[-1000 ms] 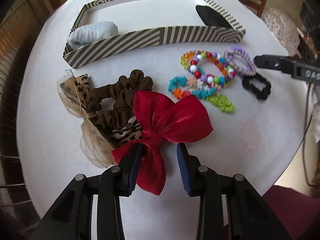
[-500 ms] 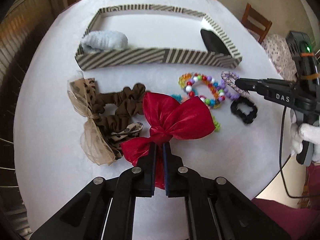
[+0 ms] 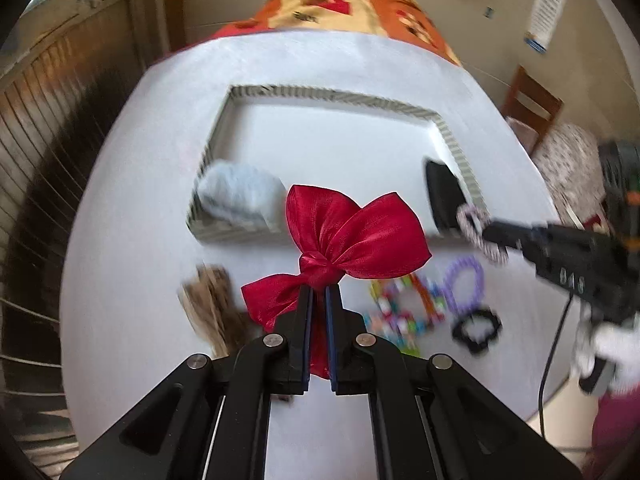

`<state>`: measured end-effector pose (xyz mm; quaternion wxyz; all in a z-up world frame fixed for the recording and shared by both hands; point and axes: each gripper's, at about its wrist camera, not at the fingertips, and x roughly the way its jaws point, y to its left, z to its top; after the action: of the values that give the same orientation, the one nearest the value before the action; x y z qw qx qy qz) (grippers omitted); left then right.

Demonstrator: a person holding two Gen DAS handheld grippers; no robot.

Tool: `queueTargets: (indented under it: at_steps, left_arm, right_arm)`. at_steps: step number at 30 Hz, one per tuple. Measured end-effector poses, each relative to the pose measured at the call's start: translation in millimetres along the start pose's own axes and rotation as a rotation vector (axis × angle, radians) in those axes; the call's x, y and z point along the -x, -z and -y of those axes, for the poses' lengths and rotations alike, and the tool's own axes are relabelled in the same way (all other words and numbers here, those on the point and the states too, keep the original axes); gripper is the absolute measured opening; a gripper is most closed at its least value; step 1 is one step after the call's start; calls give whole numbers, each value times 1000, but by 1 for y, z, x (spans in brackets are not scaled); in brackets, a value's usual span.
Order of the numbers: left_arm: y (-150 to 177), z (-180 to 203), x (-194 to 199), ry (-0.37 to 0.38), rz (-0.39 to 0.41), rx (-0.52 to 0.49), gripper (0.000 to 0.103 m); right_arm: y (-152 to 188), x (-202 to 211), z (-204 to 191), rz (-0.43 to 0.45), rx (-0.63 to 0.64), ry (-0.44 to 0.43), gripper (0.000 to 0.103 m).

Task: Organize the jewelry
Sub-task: 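Carry the red bow to the tray with left tool while right places grey bracelet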

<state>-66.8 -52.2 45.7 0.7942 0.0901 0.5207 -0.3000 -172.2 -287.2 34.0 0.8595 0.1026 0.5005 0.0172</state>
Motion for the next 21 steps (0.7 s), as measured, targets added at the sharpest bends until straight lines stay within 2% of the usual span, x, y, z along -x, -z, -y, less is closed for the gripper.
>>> queueTargets:
  at_steps: [8, 12, 16, 21]
  left_arm:
    - [-77, -24, -38, -78, -4, 79, 0]
    - [-103, -33, -64, -86, -34, 117, 0]
    - [-119, -36, -89, -114, -65, 130, 0]
    - [-121, -43, -113, -141, -110, 157, 0]
  right_arm:
    - [-40, -39, 10, -47, 10, 18, 9]
    - [-53, -63, 16, -80, 22, 22, 9]
    - [-59, -82, 21, -103, 25, 10, 9]
    - [-57, -99, 21, -136, 46, 16, 9]
